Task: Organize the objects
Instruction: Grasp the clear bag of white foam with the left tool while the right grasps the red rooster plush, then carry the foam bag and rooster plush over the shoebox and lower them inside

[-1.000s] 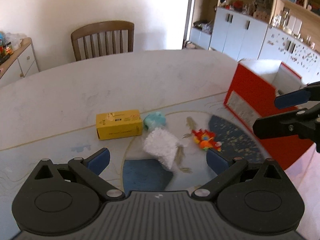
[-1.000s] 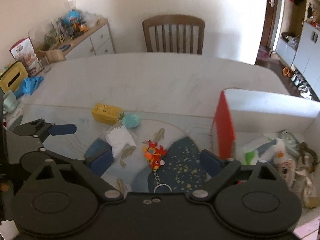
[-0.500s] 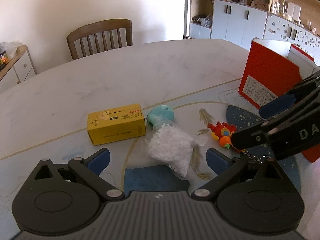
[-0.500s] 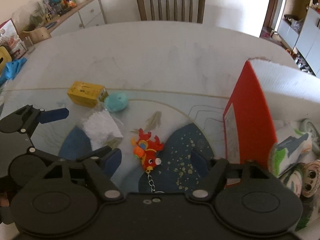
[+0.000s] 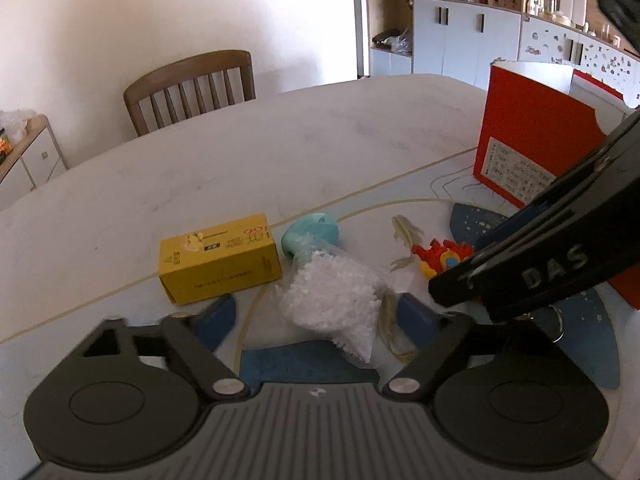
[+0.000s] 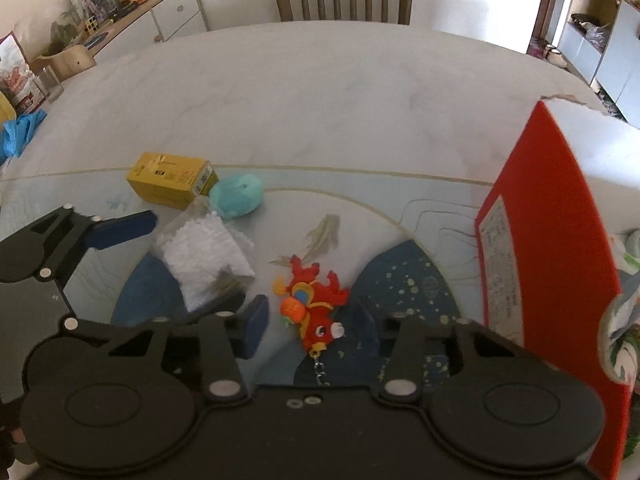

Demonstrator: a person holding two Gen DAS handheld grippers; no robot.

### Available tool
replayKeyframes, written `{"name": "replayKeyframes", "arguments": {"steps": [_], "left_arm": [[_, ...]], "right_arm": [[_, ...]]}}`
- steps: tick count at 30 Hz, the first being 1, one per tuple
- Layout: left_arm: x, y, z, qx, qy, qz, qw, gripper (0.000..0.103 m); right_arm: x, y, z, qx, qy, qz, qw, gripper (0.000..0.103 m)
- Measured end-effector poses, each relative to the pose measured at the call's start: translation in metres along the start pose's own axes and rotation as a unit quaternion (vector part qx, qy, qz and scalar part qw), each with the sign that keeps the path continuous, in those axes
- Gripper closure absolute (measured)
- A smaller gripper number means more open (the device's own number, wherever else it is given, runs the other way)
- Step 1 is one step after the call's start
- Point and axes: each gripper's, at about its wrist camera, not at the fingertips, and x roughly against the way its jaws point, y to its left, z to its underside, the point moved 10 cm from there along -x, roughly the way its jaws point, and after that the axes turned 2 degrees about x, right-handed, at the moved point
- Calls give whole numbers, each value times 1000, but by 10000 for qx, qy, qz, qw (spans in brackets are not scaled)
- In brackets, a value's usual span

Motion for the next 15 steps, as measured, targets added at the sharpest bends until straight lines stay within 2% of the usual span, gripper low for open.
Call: {"name": "replayKeyframes", "arguments": {"steps": [2, 4, 6, 15], "left_arm": [[0, -2, -1, 3, 17, 55, 10000, 30], [0, -4, -2, 20, 38, 135, 9999, 37], [0, -7, -3, 31, 60, 219, 9997, 49], [8, -8, -3, 184, 298, 245, 9991, 67]], "right_arm": [[-1, 2, -1, 47, -8, 19, 10000, 61], [-1, 2, -2, 50, -20, 22, 10000, 68], [-1, 2, -3, 11, -20, -6, 10000, 68], [9, 1, 1, -140, -177, -35, 9997, 69]]}}
